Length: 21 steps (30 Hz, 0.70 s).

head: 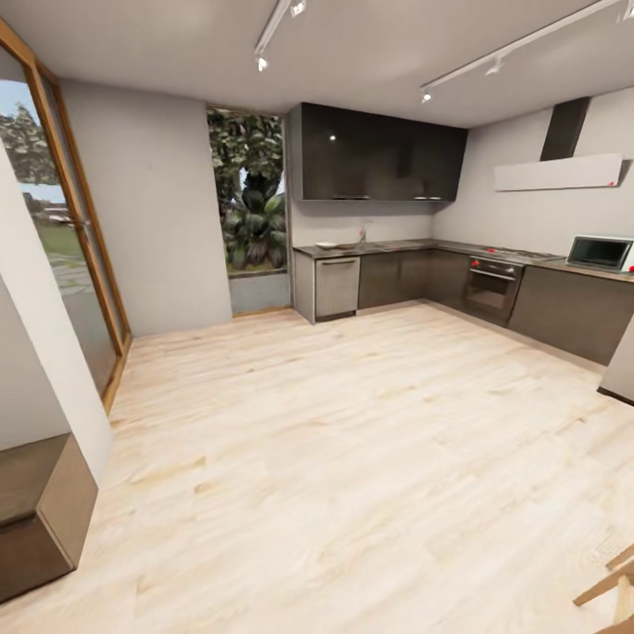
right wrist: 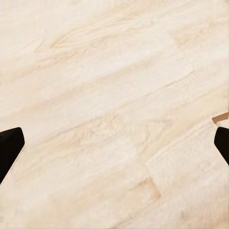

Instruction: In the kitchen, take the Vidalia onion out of the sink, dice it on the chopping board with the paring knife, put the diced onion into the bowl on the countertop, then place both the paring knife and the chopping board into the sink.

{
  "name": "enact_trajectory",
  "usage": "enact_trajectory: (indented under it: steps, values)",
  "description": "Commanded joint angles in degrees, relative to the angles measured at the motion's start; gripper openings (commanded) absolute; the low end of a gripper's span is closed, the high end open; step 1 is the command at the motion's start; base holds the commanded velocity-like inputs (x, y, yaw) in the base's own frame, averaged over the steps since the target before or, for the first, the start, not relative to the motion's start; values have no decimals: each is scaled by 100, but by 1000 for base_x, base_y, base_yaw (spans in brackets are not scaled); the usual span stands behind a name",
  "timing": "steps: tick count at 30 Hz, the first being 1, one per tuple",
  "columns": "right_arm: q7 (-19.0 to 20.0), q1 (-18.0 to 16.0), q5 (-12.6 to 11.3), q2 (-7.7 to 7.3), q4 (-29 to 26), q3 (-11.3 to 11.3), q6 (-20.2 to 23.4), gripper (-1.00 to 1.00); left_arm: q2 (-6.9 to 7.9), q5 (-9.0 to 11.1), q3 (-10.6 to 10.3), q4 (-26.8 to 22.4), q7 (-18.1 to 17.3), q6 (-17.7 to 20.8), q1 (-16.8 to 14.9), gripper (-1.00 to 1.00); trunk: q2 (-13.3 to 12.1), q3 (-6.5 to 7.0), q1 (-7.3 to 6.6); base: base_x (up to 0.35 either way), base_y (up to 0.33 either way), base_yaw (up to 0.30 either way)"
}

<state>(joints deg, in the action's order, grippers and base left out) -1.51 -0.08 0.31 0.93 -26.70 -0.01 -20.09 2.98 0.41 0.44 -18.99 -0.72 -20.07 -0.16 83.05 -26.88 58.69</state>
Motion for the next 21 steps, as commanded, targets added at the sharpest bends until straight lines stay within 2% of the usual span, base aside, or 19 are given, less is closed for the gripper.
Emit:
enact_trajectory:
  steps: [1,21]
  values:
    - [-16,-1,4,2,-2,1,-12,100,-1,4,4,1,-8,-14,-2,100,2,-5,3,319,92,0]
    - [-16,-1,4,4,-2,11,-12,100,-8,-5,6,109,-8,-34,-2,100,2,-5,3,319,89,0]
